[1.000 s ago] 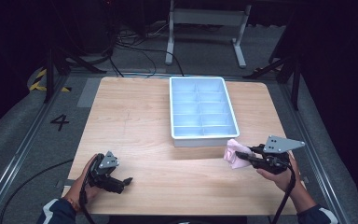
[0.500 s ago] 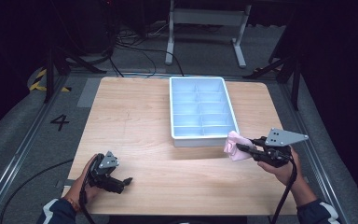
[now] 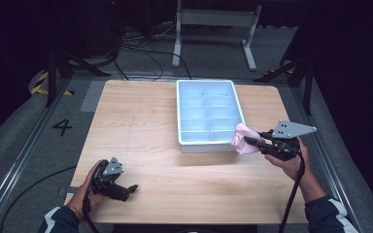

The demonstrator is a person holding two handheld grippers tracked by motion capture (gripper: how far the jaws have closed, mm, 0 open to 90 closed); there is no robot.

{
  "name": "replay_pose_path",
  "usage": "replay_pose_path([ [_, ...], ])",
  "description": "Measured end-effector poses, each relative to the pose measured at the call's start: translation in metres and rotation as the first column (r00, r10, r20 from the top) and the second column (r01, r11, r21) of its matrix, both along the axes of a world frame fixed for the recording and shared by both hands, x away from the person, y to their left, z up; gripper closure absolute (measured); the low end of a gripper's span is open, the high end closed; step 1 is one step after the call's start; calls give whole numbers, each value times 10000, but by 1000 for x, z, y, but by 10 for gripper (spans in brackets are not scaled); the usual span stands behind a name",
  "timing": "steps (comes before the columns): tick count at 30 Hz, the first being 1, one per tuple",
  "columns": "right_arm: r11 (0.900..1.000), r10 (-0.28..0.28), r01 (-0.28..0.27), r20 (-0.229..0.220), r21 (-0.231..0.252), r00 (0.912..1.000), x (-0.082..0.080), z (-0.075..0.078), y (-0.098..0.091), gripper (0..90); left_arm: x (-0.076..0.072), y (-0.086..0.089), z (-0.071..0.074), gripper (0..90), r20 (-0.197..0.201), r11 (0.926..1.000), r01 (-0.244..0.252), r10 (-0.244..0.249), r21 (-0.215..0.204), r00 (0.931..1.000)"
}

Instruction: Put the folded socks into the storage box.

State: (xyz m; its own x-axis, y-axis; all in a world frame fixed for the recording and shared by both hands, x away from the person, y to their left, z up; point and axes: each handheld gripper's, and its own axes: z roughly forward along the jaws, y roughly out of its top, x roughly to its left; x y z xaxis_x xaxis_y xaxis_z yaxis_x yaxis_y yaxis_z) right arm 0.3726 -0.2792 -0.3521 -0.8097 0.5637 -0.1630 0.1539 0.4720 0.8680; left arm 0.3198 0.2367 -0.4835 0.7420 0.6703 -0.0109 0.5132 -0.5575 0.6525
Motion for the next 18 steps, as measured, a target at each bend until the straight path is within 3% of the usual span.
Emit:
replay_pose_path([
  [18,9994,-359,359,-86,-32,9993,41,6,19,747,-1,0,0,6,-28,10000,-16,16,-42,10000],
])
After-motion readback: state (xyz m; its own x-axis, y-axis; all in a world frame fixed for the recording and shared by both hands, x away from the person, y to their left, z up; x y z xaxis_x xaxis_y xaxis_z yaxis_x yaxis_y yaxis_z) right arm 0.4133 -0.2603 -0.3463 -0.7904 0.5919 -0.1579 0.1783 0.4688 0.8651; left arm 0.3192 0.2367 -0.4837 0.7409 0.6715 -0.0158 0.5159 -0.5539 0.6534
